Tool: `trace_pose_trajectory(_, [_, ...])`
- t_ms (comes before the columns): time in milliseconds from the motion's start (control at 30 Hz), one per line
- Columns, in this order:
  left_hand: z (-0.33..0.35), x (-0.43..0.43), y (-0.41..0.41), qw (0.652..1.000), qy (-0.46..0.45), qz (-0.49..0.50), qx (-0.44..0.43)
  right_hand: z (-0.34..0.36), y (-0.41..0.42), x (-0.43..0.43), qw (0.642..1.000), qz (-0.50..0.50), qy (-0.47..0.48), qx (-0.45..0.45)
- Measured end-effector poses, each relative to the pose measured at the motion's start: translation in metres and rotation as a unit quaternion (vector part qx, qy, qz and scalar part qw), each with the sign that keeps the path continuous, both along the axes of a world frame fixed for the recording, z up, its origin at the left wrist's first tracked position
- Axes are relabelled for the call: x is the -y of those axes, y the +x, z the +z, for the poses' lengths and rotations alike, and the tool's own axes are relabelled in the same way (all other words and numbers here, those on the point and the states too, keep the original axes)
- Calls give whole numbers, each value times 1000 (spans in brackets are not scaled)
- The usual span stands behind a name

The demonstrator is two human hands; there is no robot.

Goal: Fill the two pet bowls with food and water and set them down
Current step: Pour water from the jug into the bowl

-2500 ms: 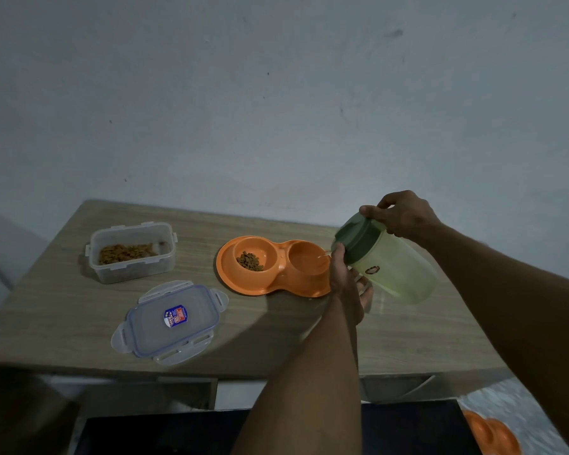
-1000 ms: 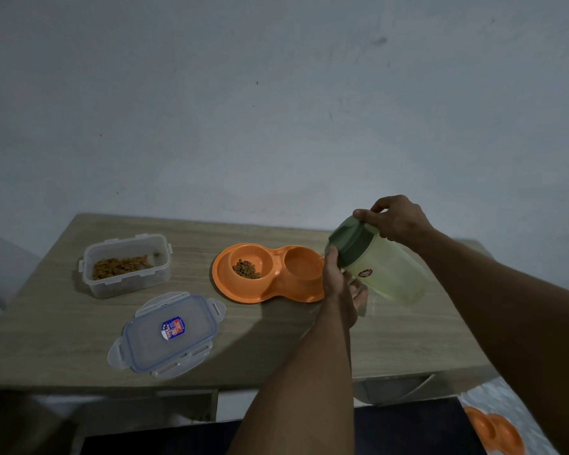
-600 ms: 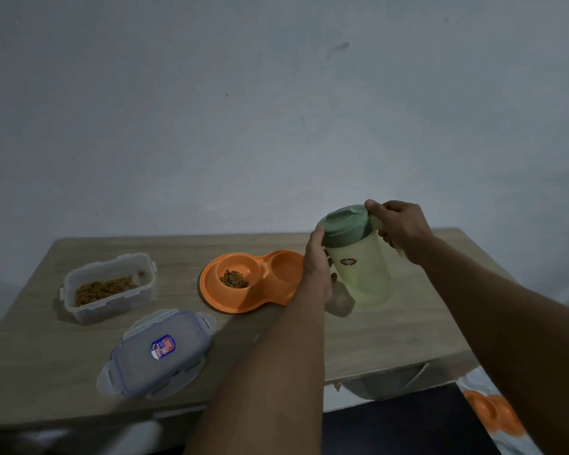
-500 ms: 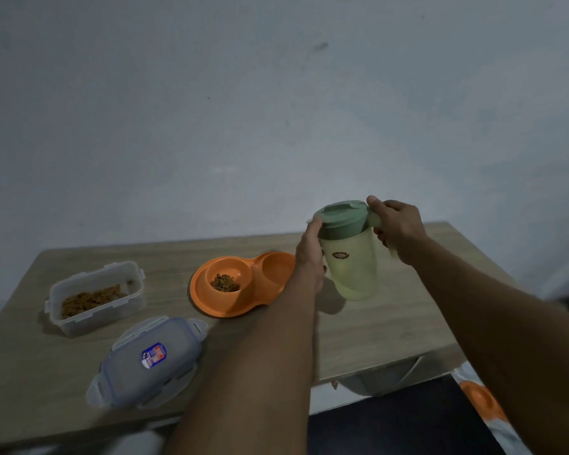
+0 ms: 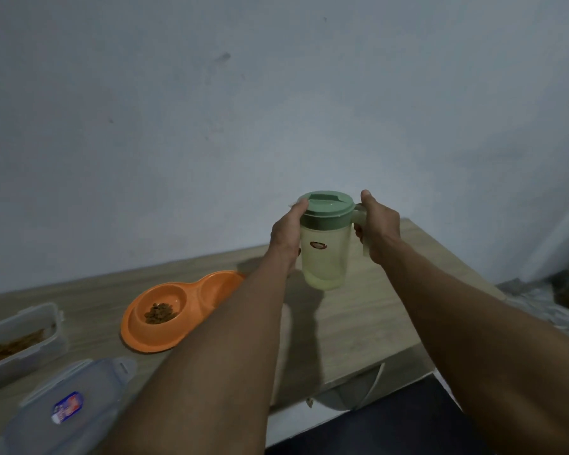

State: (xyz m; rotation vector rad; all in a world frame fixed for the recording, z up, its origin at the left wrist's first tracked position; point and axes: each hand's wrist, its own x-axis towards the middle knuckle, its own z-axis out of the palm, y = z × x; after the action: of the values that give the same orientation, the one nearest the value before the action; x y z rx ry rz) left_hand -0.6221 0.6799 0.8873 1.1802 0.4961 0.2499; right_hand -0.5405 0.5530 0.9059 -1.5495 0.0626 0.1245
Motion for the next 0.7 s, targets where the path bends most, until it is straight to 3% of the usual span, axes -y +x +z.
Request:
trace_pose_trajectory(400, [-6, 125, 129, 996, -39, 76, -9, -16, 153, 104, 999, 43, -9, -17])
trace_pose_trajectory(700, [-5, 185, 206, 994, -15, 107, -31, -28, 236, 155, 998, 45, 14, -36])
